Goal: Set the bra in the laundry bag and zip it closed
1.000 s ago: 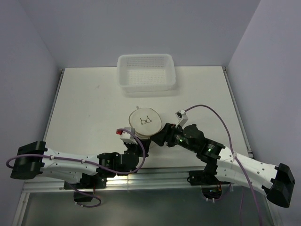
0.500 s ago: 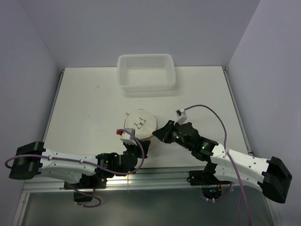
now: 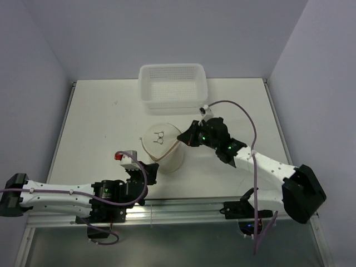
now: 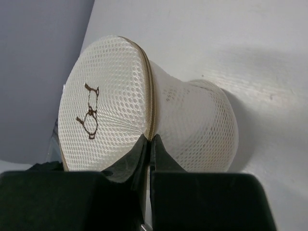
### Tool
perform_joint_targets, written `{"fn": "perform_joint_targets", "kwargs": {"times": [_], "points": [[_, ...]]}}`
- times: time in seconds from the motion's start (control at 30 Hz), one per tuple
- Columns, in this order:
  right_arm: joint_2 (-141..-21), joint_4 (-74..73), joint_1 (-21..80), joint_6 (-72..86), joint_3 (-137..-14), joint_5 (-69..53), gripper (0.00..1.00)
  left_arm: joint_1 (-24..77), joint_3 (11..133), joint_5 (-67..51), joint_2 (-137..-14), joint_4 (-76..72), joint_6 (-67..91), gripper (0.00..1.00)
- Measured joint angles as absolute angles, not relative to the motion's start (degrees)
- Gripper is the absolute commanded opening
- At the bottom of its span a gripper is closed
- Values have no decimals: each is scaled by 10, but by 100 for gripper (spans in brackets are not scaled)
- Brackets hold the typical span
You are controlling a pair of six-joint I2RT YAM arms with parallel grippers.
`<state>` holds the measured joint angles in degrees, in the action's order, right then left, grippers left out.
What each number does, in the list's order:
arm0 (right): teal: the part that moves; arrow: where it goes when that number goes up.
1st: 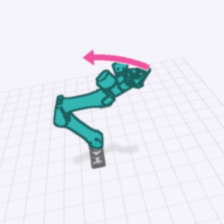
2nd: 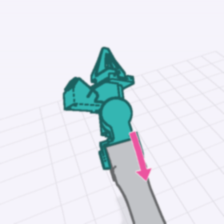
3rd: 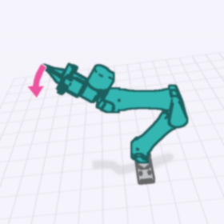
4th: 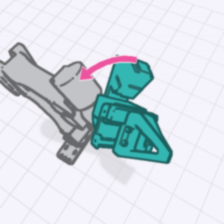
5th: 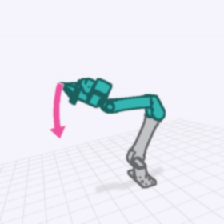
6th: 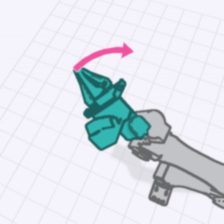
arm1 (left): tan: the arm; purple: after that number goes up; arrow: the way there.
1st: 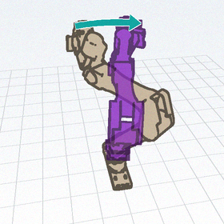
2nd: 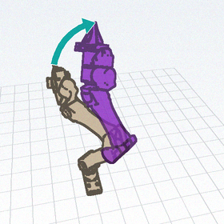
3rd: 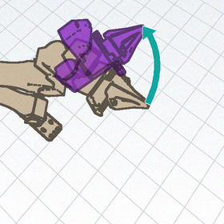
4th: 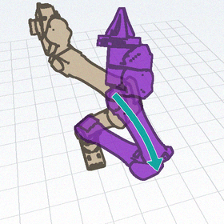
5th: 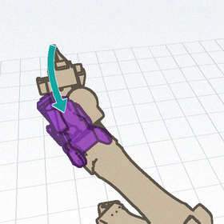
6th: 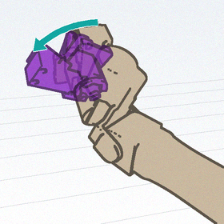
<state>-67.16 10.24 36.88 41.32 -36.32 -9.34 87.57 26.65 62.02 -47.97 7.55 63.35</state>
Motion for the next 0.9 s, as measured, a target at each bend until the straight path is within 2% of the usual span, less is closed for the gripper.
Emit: {"fn": "perform_joint_targets", "kwargs": {"times": [0.13,0.17,0.2,0.27,0.3,0.4,0.53,0.67,0.73,0.77,0.9], "points": [[-760,106,357,361,-454,-161,0,876,264,640,-465,92,643,0],[-780,104,355,350,-474,-176,3,876,264,642,-471,89,641,0],[-795,102,353,340,-492,-188,14,876,265,643,-480,81,637,0],[-813,81,350,329,-517,-195,30,876,265,643,-502,59,626,0],[-817,65,348,324,-529,-187,52,876,268,642,-513,51,622,0],[-803,27,333,313,-539,-138,80,881,279,639,-535,33,610,0],[-685,5,322,328,-468,-80,81,884,296,640,-550,-8,589,0],[-526,6,372,371,-374,-50,82,884,323,644,-580,-30,580,0],[-483,16,411,402,-336,-36,87,883,327,643,-592,-42,577,0],[-472,24,427,418,-319,-33,92,883,327,642,-598,-48,576,0],[-489,47,462,470,-292,-32,95,883,327,635,-611,-72,564,0]]}}
